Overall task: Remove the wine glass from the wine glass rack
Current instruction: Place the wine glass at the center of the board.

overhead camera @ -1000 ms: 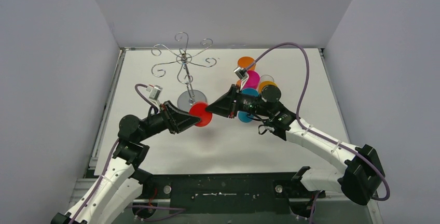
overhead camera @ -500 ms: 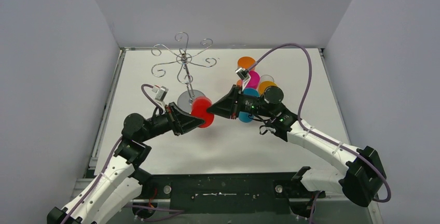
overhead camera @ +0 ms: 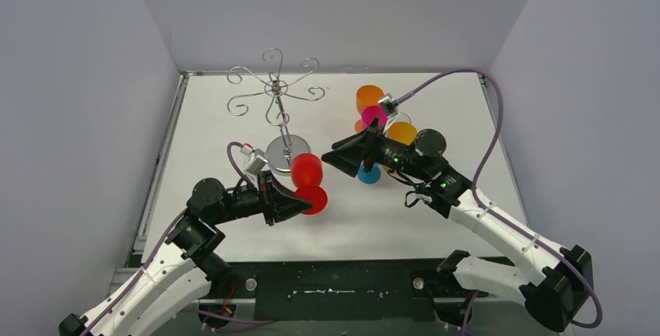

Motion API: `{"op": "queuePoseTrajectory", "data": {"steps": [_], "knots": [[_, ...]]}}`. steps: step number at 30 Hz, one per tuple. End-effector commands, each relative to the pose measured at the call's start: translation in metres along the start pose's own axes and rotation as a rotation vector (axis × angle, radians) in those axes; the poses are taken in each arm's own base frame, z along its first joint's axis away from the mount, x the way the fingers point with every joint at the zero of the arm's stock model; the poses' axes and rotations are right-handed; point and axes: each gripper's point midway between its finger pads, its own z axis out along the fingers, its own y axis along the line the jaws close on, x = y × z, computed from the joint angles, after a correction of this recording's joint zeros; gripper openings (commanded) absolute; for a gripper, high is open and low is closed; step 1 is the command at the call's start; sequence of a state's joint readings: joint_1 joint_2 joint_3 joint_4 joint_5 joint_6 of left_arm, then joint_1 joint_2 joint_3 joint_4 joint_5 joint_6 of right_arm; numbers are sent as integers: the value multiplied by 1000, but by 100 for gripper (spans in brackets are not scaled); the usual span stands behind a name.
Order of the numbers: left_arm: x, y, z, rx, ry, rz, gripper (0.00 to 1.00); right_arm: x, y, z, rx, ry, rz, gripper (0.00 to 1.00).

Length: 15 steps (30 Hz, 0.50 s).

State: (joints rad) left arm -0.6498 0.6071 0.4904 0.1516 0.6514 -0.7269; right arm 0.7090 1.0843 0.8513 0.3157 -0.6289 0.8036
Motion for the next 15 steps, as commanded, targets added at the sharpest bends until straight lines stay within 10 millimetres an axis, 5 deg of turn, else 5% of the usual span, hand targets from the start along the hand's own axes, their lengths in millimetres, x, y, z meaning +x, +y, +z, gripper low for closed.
{"op": "queuePoseTrajectory", "data": {"steps": [1,4,6,15], "knots": [[-4,-2,-12,-12,-56,182,0,-51,-23,-26,210,-185,-69,88],[0,-4,-18,18,-81,276,0,-56,-56,-43,376,-223,-4,91],[-1,-6,-22,20,-88,347,0,-53,-61,-43,387,-197,11,92],[16,-32,-34,228,-27,721,0,-31,-24,-16,99,-44,76,92]]}}
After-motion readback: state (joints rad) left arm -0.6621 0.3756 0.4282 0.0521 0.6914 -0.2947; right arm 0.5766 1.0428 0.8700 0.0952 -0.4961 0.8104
